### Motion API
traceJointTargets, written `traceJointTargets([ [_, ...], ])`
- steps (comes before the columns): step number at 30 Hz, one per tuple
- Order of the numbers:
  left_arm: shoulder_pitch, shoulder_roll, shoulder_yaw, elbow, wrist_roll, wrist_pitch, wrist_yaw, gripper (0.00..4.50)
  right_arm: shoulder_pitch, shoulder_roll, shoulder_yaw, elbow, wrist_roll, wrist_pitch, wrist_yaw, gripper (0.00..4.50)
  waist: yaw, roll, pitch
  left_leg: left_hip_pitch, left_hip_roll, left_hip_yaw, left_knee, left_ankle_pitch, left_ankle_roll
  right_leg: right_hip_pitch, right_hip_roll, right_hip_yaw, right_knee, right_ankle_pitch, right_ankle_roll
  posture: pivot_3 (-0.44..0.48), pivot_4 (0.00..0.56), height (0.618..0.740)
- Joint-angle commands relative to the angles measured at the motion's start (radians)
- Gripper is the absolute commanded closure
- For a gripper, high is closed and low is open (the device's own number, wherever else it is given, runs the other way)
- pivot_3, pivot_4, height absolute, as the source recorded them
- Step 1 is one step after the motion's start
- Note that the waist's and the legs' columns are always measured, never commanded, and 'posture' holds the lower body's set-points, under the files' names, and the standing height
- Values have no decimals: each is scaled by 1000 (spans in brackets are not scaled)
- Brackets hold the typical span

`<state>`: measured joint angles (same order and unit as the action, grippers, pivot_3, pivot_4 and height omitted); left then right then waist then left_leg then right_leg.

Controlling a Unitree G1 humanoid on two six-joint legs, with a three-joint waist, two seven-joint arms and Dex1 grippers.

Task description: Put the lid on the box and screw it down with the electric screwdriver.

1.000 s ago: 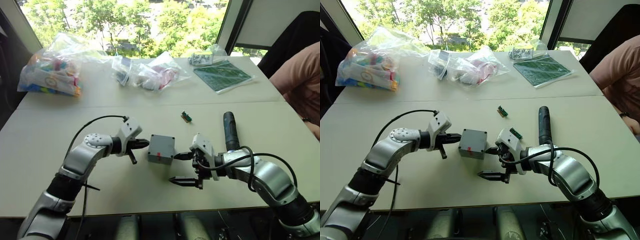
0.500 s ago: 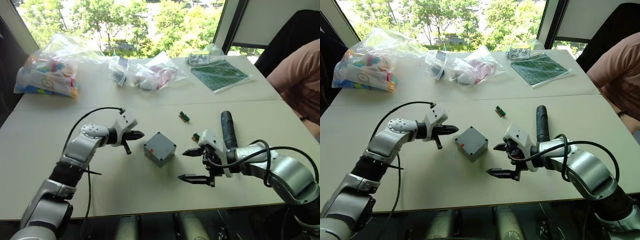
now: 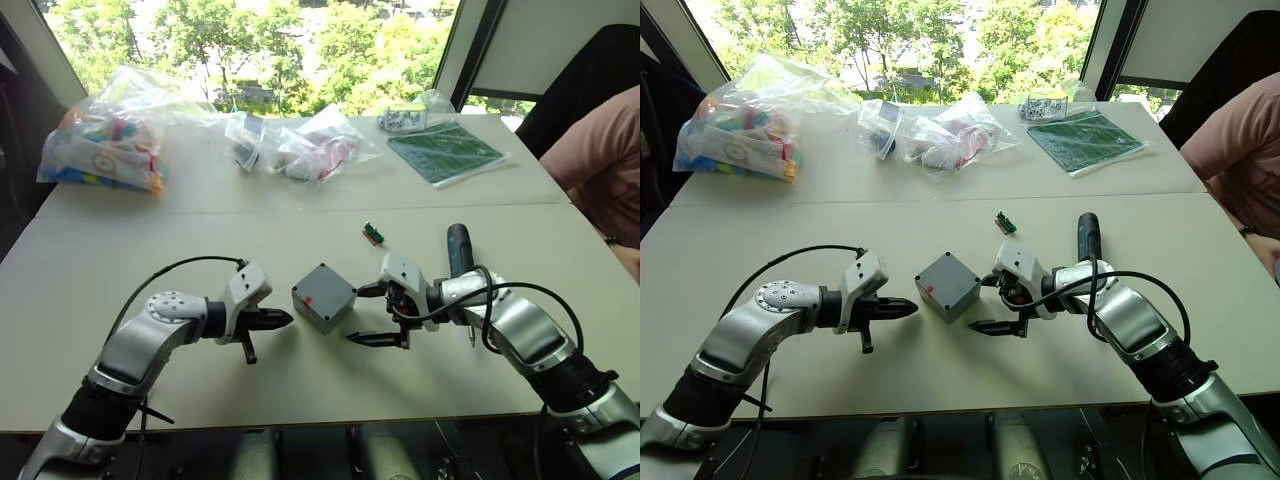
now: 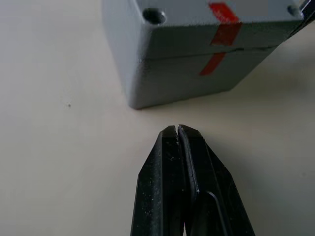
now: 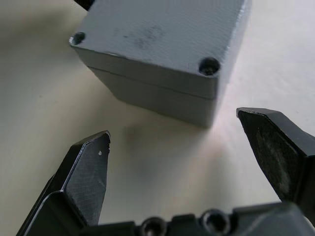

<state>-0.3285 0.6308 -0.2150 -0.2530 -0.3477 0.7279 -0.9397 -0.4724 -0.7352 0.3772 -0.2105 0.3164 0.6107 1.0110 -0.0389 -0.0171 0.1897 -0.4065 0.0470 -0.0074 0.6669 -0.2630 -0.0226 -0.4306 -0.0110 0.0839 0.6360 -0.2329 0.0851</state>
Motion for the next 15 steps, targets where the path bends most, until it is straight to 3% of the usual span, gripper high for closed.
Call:
traceJointTargets([
  [1,-53,-25,-6,52,30,-46,20,4500,13,-16,-22,-84,26,36,33,51,-2,0,0,0,0,0,0,0,0,0,0,0,0,0,0,0,150,740],
  [8,-139,-79,-8,174,67,-114,21,4500,86,-16,-56,-187,39,104,-13,51,-4,0,0,0,0,-1,-1,0,0,0,1,-1,0,0,0,0,150,740],
  [15,-128,-58,-5,144,48,-94,-28,4500,97,-20,-90,-158,7,90,-59,51,-4,0,0,0,0,-1,0,0,0,0,1,0,1,0,0,0,150,740],
])
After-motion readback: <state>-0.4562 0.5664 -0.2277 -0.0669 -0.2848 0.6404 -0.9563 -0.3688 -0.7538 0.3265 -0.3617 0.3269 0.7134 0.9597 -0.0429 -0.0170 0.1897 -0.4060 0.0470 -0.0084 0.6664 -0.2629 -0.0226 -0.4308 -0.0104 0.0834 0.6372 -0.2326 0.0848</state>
